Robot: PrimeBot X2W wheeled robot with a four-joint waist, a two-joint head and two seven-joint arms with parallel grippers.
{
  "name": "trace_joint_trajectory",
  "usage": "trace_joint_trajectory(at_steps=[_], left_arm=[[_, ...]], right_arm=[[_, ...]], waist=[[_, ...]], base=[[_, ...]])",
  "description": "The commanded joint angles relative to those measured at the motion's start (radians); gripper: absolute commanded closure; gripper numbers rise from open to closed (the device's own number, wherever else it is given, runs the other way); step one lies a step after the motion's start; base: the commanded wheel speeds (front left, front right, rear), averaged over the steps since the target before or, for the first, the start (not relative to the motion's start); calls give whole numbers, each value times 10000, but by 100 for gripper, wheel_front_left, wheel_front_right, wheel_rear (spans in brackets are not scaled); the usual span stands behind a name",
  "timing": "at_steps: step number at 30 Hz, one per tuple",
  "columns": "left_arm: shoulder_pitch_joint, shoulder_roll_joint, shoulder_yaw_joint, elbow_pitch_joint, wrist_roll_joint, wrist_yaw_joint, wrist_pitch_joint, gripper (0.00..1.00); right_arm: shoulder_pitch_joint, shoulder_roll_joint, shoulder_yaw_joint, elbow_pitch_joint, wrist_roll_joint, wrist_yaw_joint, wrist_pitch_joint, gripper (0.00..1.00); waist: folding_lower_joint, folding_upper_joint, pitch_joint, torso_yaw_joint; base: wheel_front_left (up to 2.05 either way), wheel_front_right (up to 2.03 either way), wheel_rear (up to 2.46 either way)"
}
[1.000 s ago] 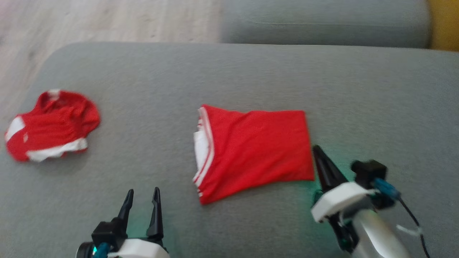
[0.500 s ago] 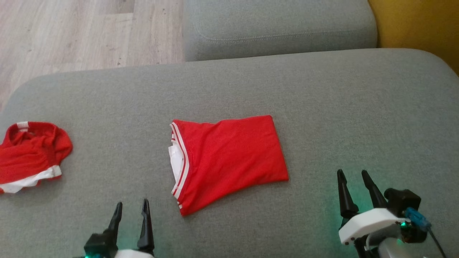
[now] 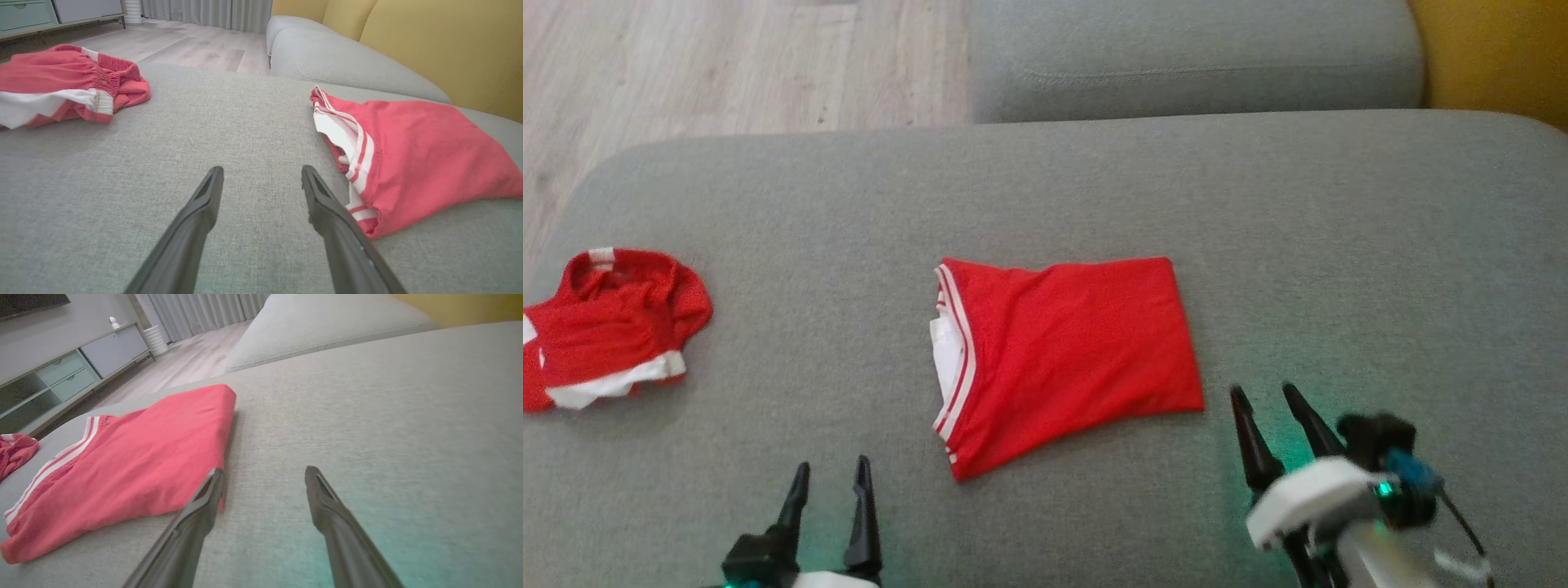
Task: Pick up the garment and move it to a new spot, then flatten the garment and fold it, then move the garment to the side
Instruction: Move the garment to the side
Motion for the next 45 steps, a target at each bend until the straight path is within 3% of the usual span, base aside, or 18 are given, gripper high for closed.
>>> trace_joint_trajectory(at_steps=[1, 13, 14, 15, 16, 18, 23, 37, 45], left_arm=[[-474, 12, 135, -302, -18, -20, -97, 0], [-1075, 12, -439, -109, -124, -168, -97, 0], [-1079, 12, -448, -108, -119, -182, -97, 0], [-1079, 12, -448, -108, -119, -182, -97, 0], [-1074, 12, -441, -109, -109, -189, -97, 0], [-1052, 12, -354, -108, -92, -194, -97, 0], [-981, 12, -299, -208, -141, -261, -97, 0], [-1240, 12, -777, -436, -498, -231, -97, 0], [-1397, 12, -772, -343, -506, -263, -97, 0]], right_arm=[[-954, -18, 450, -40, 192, 39, -137, 0], [-3679, -18, 1493, 3597, 1658, 39, 46, 0], [-3713, -18, 1644, 3688, 1885, 39, 50, 18], [-3713, -18, 1644, 3688, 1885, 39, 50, 18], [-3729, -18, 1824, 3757, 2083, 39, 47, 99], [-3727, -18, 2100, 3799, 2470, 39, 3, 100], [-3624, -18, 2275, 3509, 3080, 39, -128, 100], [-2599, -18, 2036, 2185, 2406, 39, -136, 100], [-2331, -18, 1850, 1607, 2429, 39, -136, 100]], waist=[[0, 0, 220, 215], [0, 0, 1162, 1590], [0, 0, 1182, 1628], [0, 0, 1182, 1628], [0, 0, 1194, 1645], [0, 0, 1196, 1577], [0, 0, 1014, 631], [0, 0, 783, -3949], [0, 0, 1068, -5406]], base=[[0, 0, 0], [0, 0, 0], [0, 0, 0], [0, 0, 0], [0, 0, 0], [0, 0, 0], [0, 0, 0], [0, 0, 0], [0, 0, 0]])
